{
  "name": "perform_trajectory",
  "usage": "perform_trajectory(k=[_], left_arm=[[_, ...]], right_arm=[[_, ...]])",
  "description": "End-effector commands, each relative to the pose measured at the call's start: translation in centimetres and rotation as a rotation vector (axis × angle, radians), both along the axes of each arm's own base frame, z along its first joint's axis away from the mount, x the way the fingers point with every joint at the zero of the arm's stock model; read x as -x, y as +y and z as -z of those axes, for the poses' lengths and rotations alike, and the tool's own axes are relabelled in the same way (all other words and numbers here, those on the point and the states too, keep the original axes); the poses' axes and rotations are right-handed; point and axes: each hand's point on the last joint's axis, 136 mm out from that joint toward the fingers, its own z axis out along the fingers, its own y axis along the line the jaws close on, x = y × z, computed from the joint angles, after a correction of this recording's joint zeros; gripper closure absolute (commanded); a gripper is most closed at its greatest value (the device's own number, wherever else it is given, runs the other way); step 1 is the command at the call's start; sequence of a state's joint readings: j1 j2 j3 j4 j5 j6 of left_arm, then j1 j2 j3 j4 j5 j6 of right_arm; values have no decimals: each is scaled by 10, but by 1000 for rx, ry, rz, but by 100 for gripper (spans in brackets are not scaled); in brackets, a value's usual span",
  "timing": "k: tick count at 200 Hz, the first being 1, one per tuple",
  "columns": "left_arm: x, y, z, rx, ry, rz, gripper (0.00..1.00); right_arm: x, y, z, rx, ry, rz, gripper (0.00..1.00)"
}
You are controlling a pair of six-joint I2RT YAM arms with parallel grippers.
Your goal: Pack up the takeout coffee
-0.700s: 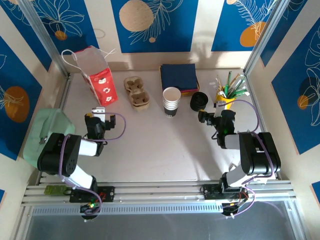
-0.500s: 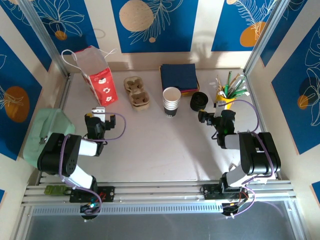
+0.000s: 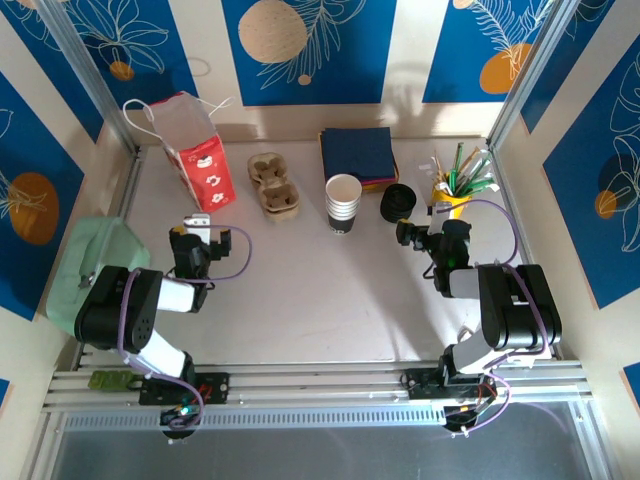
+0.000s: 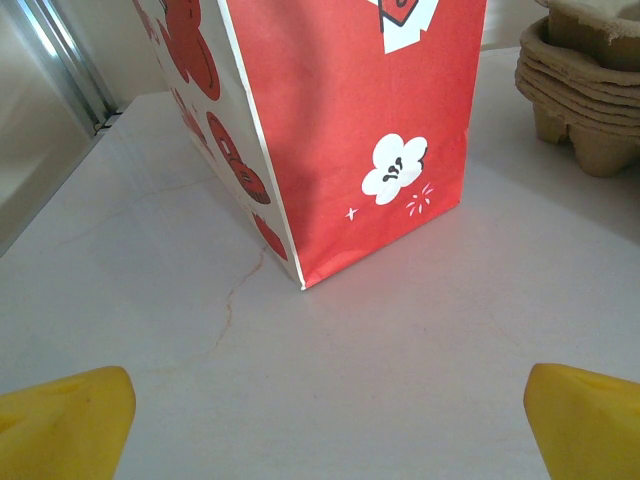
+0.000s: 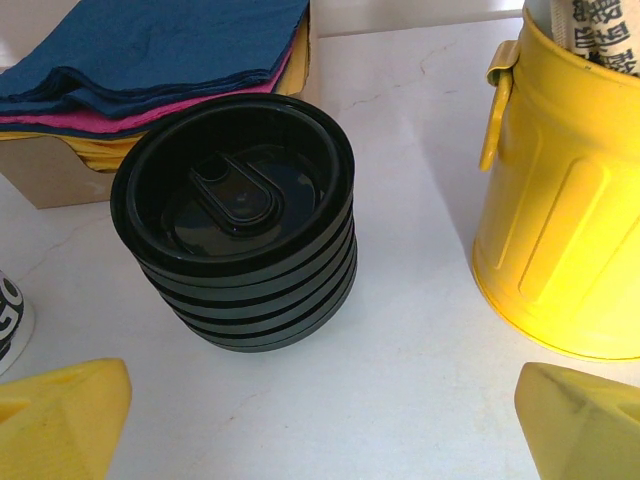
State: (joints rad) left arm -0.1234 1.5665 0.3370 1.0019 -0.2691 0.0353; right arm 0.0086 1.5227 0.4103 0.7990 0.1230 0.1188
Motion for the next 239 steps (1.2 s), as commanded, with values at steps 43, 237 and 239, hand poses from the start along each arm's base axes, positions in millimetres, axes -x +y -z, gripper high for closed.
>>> perform_trajectory(k=[43,237,239], left_arm=[[-4,1,-3,0,-7,-2,1],[69,-9,-129,341,59,-112,1],[69,-11,-131,347,62,-103,1]], right_arm=[[-2,1,-5,5,-18,-17,1],[81,40,-124,-473,240,2,1],[82,42,-126,-474,238,-9,1]])
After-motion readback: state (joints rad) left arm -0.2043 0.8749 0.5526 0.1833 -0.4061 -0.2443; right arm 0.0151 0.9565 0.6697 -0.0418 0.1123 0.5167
